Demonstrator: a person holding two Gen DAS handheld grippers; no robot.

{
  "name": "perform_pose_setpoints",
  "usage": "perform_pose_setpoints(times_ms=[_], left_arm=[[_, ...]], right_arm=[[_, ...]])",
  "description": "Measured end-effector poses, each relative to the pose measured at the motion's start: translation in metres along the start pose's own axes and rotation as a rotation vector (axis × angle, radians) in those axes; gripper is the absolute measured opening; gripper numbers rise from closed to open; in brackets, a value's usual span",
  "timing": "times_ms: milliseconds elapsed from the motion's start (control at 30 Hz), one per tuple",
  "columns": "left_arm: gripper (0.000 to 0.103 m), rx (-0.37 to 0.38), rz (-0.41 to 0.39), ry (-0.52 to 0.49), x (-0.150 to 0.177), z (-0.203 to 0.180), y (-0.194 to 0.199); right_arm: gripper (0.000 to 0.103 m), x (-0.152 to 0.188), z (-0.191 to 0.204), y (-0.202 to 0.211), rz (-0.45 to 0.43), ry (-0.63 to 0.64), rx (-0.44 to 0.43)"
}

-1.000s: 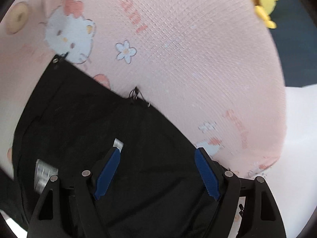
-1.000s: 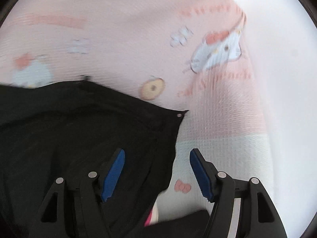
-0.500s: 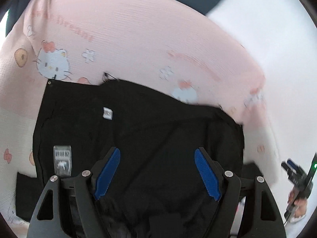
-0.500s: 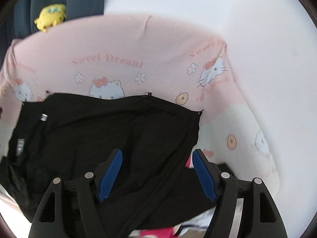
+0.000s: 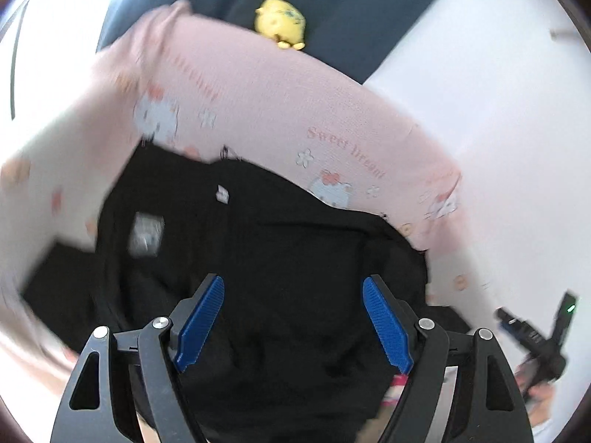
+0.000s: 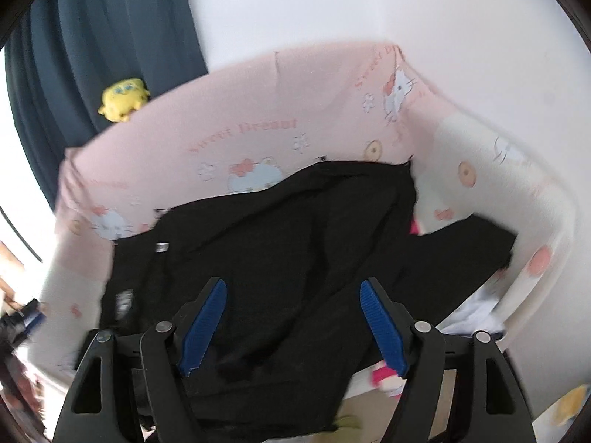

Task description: Fold clothes

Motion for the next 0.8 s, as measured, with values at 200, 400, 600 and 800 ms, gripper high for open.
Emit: perform_pose_setpoints(times_ms=[200,400,600,800], left_arm=[[0.077,-0.072,0.026,0.010,0.039,0.013,-0.004],[0.077,-0.090,0.087,0.005,0.067,0.022,-0.032],[0.077,-0.068,0.166,0.128,0.105,0.056,-0.057],[0.077,-0.071,0.197,0.286,0.134,0.105,-0.066]], right_arm=[[0.078,0.058,0.005,-0.001,0.012,0.006,-0.082],[0.078,0.114,-0.015,-0.030,0.076,-0.161,-0.185],[0.078,0.167,-0.033,-0.062,0.175,-0.341,-0.260],[0.078,0.213,-0.058,-0.093,0.279,-0.629,-0.363]])
Point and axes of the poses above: each gripper's, at about its wrist camera, not at the fingertips, and y roughly against the way its jaws point, z to its left, x to its underside, the point moved 9 cm from there along -y, roughly the way its jaws point, and after that the axes turned 6 degrees about z, right-handed, at the moved point
